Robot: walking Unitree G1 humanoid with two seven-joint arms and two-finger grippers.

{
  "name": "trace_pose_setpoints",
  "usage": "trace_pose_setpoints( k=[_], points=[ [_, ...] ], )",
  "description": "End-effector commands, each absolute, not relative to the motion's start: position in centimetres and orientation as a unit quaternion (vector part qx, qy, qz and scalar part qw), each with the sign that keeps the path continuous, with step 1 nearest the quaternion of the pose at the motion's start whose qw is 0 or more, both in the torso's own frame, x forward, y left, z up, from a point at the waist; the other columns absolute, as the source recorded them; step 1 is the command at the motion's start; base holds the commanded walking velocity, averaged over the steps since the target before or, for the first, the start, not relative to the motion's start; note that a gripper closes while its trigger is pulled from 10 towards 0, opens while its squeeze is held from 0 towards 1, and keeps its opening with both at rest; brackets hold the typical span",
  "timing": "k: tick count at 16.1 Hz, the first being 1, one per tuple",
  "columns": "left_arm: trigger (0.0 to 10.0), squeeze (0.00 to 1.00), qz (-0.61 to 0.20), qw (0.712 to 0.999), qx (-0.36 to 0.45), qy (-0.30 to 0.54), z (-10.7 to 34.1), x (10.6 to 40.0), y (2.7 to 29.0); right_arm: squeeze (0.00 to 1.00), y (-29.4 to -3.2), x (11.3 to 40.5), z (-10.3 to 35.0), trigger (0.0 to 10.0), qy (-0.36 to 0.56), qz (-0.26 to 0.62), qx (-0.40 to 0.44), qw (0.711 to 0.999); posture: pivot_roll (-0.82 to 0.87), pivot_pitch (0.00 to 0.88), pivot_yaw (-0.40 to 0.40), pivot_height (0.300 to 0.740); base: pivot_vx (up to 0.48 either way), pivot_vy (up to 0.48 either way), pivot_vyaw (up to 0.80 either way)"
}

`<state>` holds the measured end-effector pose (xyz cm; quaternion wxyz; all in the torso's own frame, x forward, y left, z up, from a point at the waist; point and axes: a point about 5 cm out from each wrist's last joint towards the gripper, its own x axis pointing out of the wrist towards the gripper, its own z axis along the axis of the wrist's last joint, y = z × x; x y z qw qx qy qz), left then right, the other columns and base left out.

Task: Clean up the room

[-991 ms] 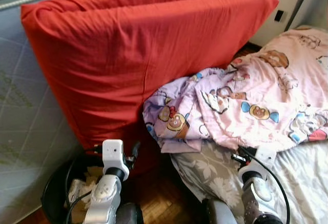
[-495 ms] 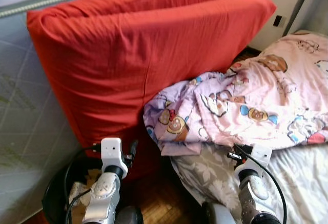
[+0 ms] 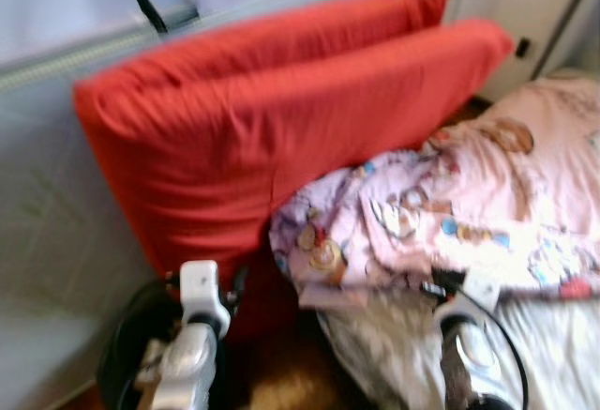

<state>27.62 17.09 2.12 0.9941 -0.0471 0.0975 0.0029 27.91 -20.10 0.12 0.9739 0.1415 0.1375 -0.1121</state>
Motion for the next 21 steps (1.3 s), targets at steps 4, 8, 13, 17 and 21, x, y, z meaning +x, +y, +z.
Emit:
trace_pose_setpoints(
  k=[4,8,13,17,21],
  points=[
    [10.0,0.00,0.046,0.981,-0.052,0.184,-1.4,25.1,19.7,0.00,-19.7,28.0,0.1,10.0,0.142,-0.100,0.136,0.975,0.01,0.006,0.027,0.740,0.000,0.000,0.00],
    [10.0,0.00,0.067,0.962,-0.062,0.258,-4.1,22.5,20.7,0.00,-19.8,27.9,0.0,10.0,0.144,-0.100,0.134,0.975,0.01,0.002,0.021,0.740,0.000,0.000,0.00],
    [10.0,0.00,0.069,0.945,-0.052,0.316,-5.9,20.6,20.9,0.00,-19.5,27.8,-0.2,10.0,0.148,-0.100,0.130,0.975,0.01,0.006,0.031,0.740,0.000,0.000,0.00],
    [10.0,0.00,0.068,0.936,-0.046,0.342,-6.6,19.5,21.2,0.00,-19.8,27.6,-0.2,10.0,0.148,-0.110,0.127,0.975,0.00,0.000,0.041,0.740,0.000,0.000,0.00],
    [10.0,0.00,0.063,0.930,-0.049,0.358,-7.1,18.7,21.1,0.00,-19.9,27.5,-0.4,10.0,0.150,-0.116,0.124,0.974,0.00,0.000,0.047,0.740,0.000,0.000,0.00]
  ],
)
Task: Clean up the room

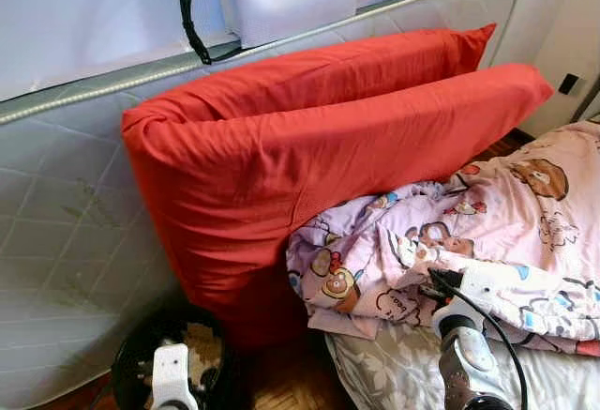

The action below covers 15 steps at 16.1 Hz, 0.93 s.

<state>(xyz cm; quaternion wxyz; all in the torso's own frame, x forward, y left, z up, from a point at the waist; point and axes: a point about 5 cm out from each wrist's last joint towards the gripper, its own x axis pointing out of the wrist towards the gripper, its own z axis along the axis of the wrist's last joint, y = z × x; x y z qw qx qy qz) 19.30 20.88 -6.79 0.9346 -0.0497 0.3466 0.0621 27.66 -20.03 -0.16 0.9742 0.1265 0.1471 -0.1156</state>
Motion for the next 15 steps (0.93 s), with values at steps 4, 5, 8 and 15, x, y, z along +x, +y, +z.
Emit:
trace_pose_setpoints(
  k=[4,5,8,15],
  points=[
    [10.0,0.00,0.058,0.924,-0.051,0.373,-7.6,18.1,20.8,0.00,-19.7,27.3,-0.6,10.0,0.157,-0.114,0.121,0.973,0.00,0.000,0.053,0.740,0.000,0.000,0.00],
    [10.0,0.00,0.057,0.921,-0.052,0.382,-7.8,17.9,20.7,0.00,-19.5,27.3,-0.6,10.0,0.159,-0.113,0.121,0.973,0.00,0.000,0.054,0.740,0.000,0.000,0.00],
    [10.0,0.00,0.055,0.914,-0.052,0.399,-8.1,17.3,20.6,0.00,-19.5,27.3,-0.6,10.0,0.158,-0.113,0.120,0.974,0.01,0.000,0.052,0.740,0.000,0.000,0.00],
    [10.0,0.00,0.064,0.897,-0.050,0.435,-8.9,15.9,20.8,0.00,-19.9,27.5,-0.5,10.0,0.160,-0.112,0.114,0.974,0.01,0.000,0.024,0.740,0.000,0.000,0.00]
  ],
)
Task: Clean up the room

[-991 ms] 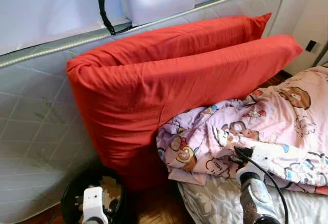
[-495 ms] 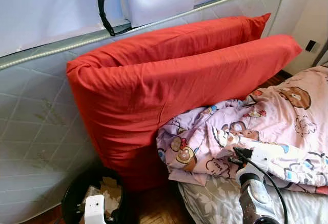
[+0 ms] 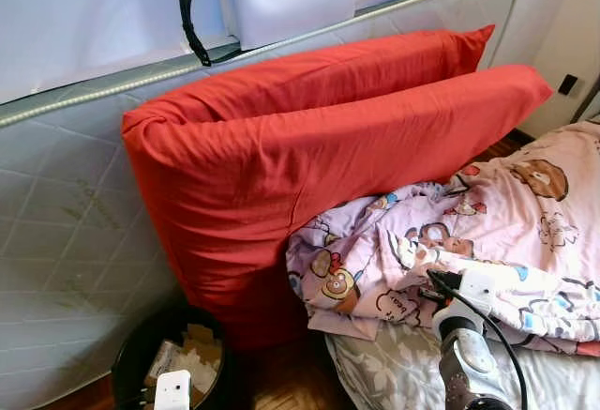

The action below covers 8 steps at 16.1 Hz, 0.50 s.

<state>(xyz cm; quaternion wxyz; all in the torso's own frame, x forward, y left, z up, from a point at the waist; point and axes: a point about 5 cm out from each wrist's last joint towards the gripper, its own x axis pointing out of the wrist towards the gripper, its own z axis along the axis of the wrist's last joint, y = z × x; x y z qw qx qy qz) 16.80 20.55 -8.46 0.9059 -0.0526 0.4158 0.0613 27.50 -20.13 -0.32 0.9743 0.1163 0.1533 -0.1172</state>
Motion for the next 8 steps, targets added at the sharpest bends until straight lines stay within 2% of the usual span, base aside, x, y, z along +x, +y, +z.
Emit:
trace_pose_setpoints(
  k=[1,8],
  points=[
    [10.0,0.00,0.067,0.894,-0.054,0.440,-9.00,15.78,20.56,0.00,-20.09,27.56,-0.38,10.0,0.160,-0.109,0.108,0.975,0.00,0.000,0.014,0.740,0.000,0.000,0.00],
    [10.0,0.00,0.055,0.898,-0.055,0.432,-8.87,16.40,19.65,0.00,-20.29,27.71,-0.18,10.0,0.157,-0.112,0.105,0.976,0.00,0.000,0.006,0.740,0.000,0.000,0.00]
  ],
)
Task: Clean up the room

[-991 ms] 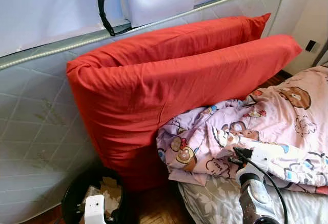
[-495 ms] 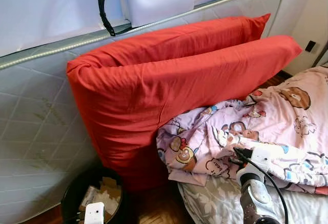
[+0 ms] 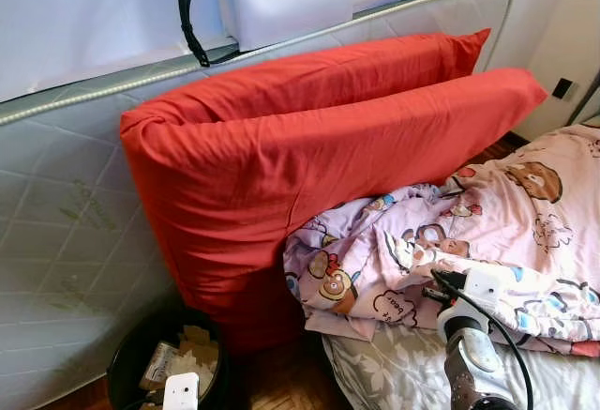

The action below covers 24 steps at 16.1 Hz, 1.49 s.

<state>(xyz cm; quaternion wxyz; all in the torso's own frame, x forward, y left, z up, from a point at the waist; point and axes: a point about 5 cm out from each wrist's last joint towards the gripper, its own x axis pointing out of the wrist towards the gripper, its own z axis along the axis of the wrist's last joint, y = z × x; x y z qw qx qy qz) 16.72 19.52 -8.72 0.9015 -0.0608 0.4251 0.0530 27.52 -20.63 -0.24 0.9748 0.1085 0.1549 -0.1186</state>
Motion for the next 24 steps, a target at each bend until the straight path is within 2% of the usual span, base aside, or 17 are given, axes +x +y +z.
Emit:
trace_pose_setpoints(
  k=[1,4,24],
  points=[
    [10.0,0.00,0.055,0.898,-0.055,0.432,-8.9,16.4,19.7,0.00,-20.1,27.7,-0.2,10.0,0.157,-0.112,0.106,0.975,0.00,0.002,0.011,0.740,0.000,0.000,0.00],
    [10.0,0.00,0.055,0.898,-0.052,0.433,-8.8,16.4,19.8,0.00,-20.3,27.6,-0.3,10.0,0.158,-0.120,0.106,0.974,0.00,0.006,0.018,0.740,0.000,0.000,0.00],
    [10.0,0.00,0.048,0.898,-0.041,0.435,-8.8,16.4,20.2,0.00,-21.2,27.7,0.2,10.0,0.141,-0.153,0.102,0.973,0.00,0.000,0.036,0.740,-0.267,0.000,0.00]
  ],
)
